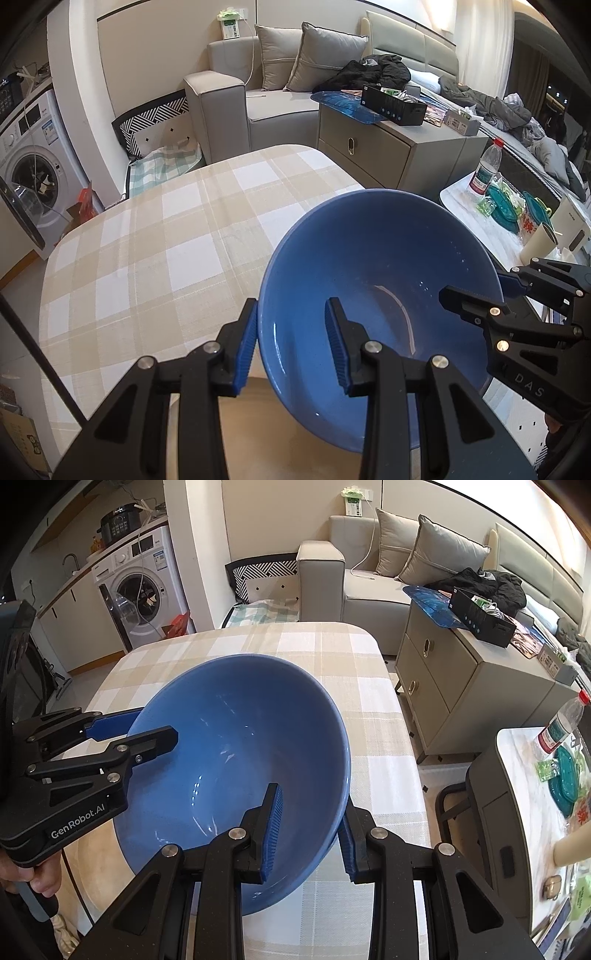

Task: Organize plates and bowls
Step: 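Lower the held blue bowl onto the cream plate stack with both grippers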

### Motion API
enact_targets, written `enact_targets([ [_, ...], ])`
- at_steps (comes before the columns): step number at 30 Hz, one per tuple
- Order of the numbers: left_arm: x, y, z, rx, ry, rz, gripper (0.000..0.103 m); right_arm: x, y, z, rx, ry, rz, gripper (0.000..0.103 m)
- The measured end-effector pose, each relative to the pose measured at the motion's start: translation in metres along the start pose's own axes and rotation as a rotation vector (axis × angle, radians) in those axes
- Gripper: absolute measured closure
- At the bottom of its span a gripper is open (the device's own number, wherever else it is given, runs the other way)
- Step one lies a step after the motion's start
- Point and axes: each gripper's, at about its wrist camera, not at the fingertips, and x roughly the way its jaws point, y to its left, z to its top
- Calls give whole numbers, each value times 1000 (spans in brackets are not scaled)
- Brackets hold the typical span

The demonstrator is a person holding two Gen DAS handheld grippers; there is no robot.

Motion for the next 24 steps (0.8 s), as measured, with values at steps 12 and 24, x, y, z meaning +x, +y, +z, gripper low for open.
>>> enact_targets([
  [12, 6, -2, -3, 9, 0, 10, 68, 8, 0, -1, -11, 11, -25, 74],
  [24, 9, -5, -4, 19, -4, 14, 68, 12, 1, -3, -27, 18, -48, 74],
])
